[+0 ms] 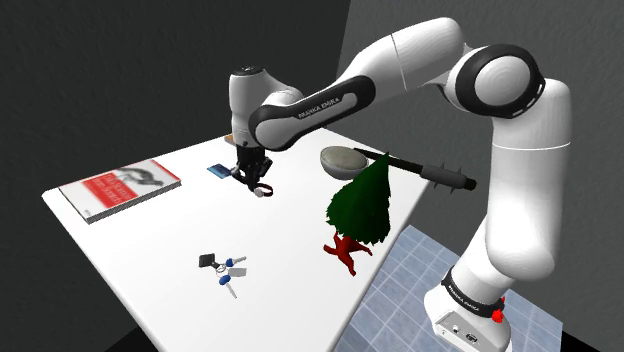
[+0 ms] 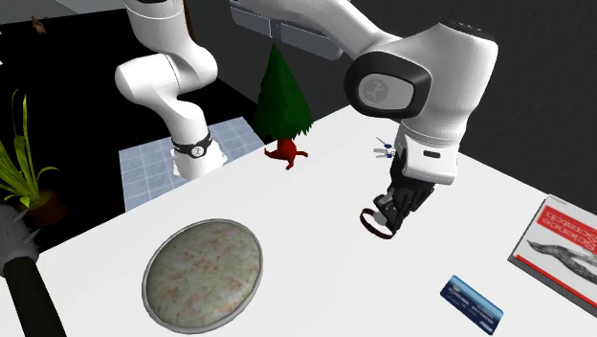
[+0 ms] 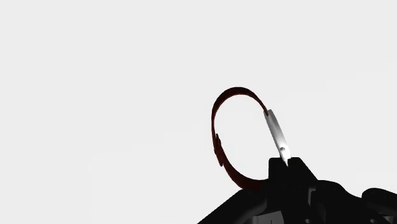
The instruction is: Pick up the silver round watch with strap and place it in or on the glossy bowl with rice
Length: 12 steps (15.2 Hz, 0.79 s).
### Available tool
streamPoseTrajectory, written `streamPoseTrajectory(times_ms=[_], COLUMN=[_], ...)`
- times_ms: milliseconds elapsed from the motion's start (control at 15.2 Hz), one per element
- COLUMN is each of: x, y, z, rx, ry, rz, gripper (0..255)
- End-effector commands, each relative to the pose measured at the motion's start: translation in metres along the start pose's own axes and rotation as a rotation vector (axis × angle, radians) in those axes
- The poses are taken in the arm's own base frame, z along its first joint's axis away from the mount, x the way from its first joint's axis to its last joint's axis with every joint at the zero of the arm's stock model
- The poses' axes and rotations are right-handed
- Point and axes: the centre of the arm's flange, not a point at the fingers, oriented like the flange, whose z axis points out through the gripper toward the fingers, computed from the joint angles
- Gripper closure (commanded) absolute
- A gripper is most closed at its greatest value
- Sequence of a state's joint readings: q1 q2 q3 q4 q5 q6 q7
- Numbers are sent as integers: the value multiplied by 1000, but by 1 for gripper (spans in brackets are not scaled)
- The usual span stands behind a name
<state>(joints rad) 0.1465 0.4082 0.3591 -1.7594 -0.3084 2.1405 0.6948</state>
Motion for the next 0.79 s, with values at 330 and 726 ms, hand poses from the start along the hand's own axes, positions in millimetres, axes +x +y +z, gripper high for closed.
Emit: streamPoseTrajectory(times_ms=[330,726], x=[2,4], y=[4,7], z=[-35,-67], rx=[0,0], ry=[0,0], rz=[0,0], gripper=[255,255])
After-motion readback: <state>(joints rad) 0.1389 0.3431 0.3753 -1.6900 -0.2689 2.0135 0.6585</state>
